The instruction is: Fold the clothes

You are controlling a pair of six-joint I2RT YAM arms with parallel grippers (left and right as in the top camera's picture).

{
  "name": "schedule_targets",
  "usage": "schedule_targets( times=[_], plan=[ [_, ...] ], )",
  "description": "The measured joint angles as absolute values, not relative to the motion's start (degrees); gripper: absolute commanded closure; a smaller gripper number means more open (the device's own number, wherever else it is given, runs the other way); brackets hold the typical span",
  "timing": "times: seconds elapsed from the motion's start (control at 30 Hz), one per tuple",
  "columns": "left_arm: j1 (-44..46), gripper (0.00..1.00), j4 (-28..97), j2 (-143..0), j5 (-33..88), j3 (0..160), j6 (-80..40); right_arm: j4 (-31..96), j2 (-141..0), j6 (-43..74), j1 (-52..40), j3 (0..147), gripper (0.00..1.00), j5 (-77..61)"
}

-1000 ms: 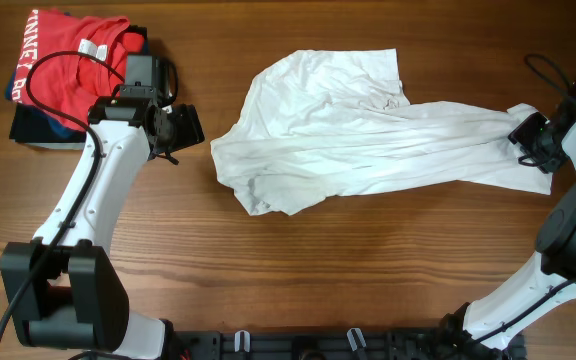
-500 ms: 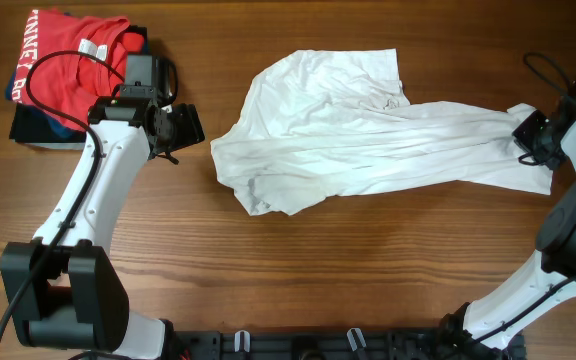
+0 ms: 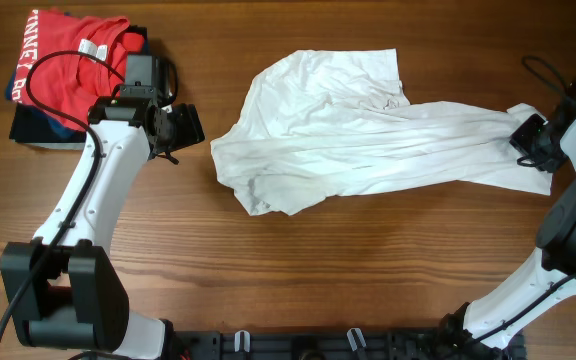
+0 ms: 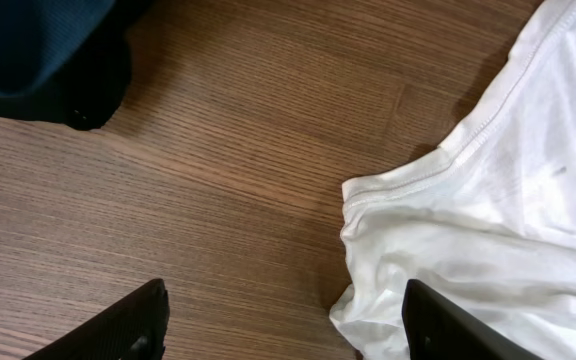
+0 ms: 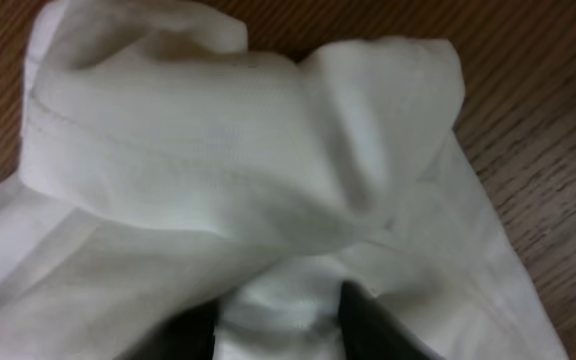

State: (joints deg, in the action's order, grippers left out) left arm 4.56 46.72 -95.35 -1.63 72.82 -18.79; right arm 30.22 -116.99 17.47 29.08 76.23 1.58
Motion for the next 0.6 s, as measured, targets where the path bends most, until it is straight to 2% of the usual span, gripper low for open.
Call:
schedule_targets(
  times=[0.03, 0.27, 0.37, 0.47, 0.53, 0.6],
  plan=[
    [4.6, 0.25, 46.7, -95.4, -1.6, 72.8, -18.8, 30.4, -117.1, 17.7, 29.2, 76.3, 0.96, 2.2],
    [4.6, 0.25, 46.7, -95.4, -1.6, 72.8, -18.8, 35.3, -117.0, 20.4, 29.9, 77.4, 0.96, 2.2],
    [4.6, 0.25, 46.7, -95.4, -1.6, 72.8, -18.8, 44.8, -115.1, 22.5, 30.5, 78.1, 0.96, 1.9],
    [4.6, 0.25, 46.7, -95.4, -1.6, 72.8, -18.8, 53.0, -110.0, 23.0, 31.3, 78.5, 0.89, 0.6],
    [4.6, 0.25, 46.7, -95.4, -1.6, 72.8, -18.8, 59.3, -103.1, 22.9, 31.7, 78.6, 0.9, -0.2],
    [4.6, 0.25, 47.2, -95.4, -1.6, 72.8, -18.8, 63.5, -98.3, 22.4, 31.7, 79.0, 0.96, -0.8]
  ],
)
